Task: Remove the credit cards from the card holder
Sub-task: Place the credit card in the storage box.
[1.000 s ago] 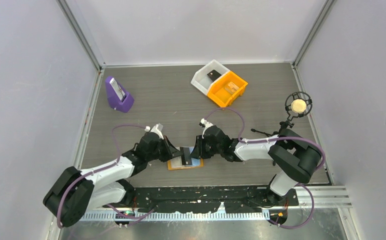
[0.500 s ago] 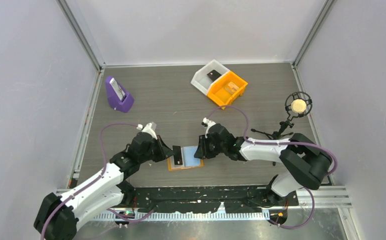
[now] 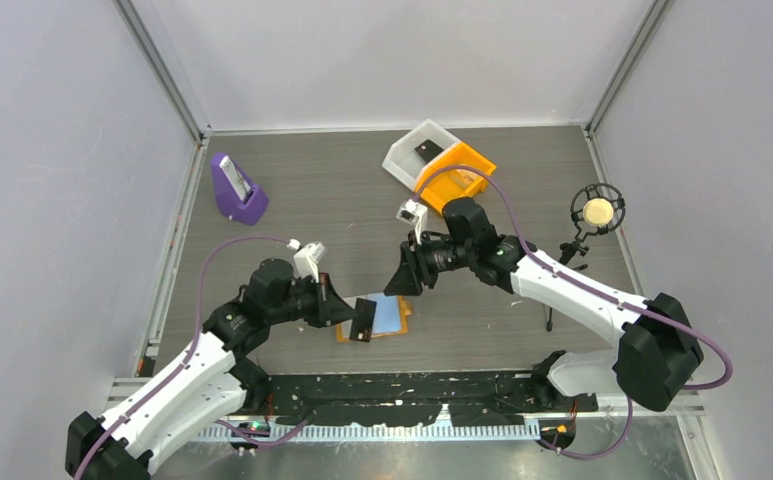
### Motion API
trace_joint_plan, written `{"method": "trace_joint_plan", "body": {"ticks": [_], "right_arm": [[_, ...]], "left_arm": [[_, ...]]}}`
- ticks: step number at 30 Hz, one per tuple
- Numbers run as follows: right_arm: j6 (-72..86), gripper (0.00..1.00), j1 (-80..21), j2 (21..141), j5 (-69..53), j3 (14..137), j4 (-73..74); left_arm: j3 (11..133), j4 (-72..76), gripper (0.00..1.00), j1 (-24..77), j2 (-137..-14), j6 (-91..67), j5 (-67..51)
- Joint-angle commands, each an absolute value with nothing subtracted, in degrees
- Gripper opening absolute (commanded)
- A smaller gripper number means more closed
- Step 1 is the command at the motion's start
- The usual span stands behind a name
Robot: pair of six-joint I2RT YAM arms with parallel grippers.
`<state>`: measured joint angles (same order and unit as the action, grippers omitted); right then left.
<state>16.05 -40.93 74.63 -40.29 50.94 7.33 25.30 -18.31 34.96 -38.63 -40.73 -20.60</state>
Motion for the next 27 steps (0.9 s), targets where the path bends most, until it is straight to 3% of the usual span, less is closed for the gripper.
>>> {"method": "trace_joint_plan", "body": {"ticks": [1, 15, 25, 27], "right_arm": [[10.16, 0.44, -40.96, 75.38, -50.99, 53.72, 12.76], [13.24, 0.42, -41.72, 83.74, -58.2, 54.8, 8.7], [12.99, 0.33, -43.53, 86.46, -60.8, 54.35, 7.39], [13.13, 0.26, -43.54, 86.32, -60.82, 54.01, 7.07]], "left_arm": [[28.74, -15.89, 0.0, 34.72, -39.75, -37.34, -34.59], [28.32, -11.01, 0.0, 34.72, -42.04, -38.01, -42.71], [28.93, -10.02, 0.0, 34.72, -43.89, -37.52, -43.78], [29.18, -10.02, 0.0, 34.67, -44.15, -37.29, -43.92]]}}
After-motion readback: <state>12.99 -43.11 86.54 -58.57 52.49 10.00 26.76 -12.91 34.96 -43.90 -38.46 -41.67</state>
